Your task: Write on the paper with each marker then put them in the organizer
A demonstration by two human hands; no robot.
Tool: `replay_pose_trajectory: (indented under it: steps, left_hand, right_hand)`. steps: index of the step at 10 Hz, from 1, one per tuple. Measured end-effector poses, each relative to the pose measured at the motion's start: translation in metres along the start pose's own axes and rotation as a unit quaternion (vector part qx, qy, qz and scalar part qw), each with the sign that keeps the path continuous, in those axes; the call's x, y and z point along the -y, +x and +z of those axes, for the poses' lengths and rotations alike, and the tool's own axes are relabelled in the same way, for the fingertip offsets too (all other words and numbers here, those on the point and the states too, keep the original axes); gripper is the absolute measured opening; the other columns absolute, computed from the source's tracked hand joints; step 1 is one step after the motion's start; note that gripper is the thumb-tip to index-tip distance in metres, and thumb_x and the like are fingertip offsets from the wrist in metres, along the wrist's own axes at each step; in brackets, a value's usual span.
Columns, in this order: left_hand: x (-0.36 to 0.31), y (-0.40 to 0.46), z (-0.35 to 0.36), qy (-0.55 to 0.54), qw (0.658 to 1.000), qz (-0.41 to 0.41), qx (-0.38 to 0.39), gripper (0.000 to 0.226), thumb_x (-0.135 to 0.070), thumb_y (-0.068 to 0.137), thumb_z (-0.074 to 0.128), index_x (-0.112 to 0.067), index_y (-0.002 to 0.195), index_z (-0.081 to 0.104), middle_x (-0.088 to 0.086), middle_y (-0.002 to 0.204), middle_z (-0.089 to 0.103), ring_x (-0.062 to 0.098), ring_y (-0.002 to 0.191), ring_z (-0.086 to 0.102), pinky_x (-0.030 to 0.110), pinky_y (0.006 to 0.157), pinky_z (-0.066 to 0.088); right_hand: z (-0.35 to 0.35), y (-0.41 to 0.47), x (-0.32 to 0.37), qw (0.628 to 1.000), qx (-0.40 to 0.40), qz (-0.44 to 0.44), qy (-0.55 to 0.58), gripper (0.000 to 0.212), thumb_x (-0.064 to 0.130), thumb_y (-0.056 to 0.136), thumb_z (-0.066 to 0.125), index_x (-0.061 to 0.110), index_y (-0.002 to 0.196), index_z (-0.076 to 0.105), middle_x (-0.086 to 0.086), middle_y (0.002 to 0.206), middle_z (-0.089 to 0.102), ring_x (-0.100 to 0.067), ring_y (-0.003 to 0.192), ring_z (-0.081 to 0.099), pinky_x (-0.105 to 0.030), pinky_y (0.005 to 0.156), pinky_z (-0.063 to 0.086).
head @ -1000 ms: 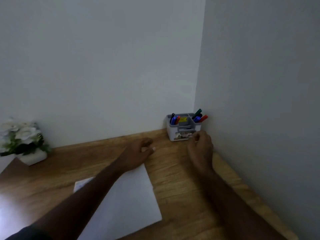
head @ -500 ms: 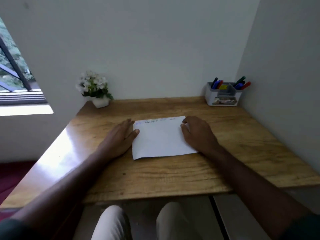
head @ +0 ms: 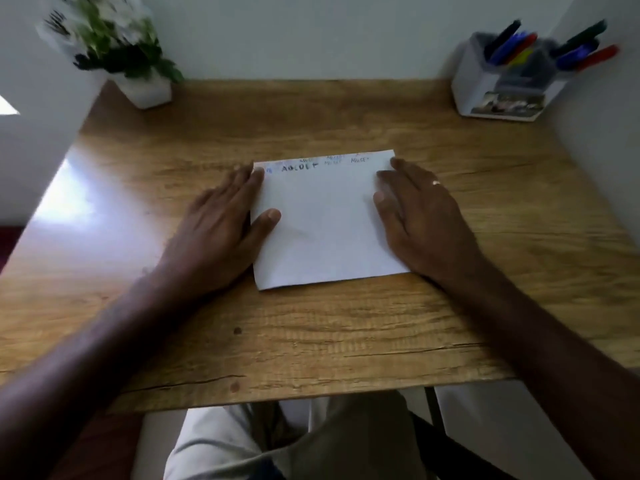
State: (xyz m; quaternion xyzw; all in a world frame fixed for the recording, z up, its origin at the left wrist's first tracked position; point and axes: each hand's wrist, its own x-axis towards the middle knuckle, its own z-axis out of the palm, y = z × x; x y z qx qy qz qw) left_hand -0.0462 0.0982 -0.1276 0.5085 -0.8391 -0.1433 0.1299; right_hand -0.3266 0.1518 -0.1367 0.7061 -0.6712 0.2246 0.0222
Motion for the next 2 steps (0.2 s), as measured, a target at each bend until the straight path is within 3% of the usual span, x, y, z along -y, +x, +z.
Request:
replay_pose_trajectory:
  steps: [2]
  left_hand:
    - [-0.015,0.008,-0.036,-0.049,0.997,-0.028,0.060,0.085,-0.069,0.088,0.011,-0.020,0.157,0.002,-0.001,0.163,-0.003,0.010,0.149,-0.006,0.039,0.124,0.008]
  right_hand:
    - [-0.026,0.011,0.012,0.998,0.057,0.024,-0.015,0.048,0.035,0.104,0.036,0.005,0.133,0.060,-0.020,0.144,0.055,-0.036,0.132,0.052,-0.049,0.113,0.038]
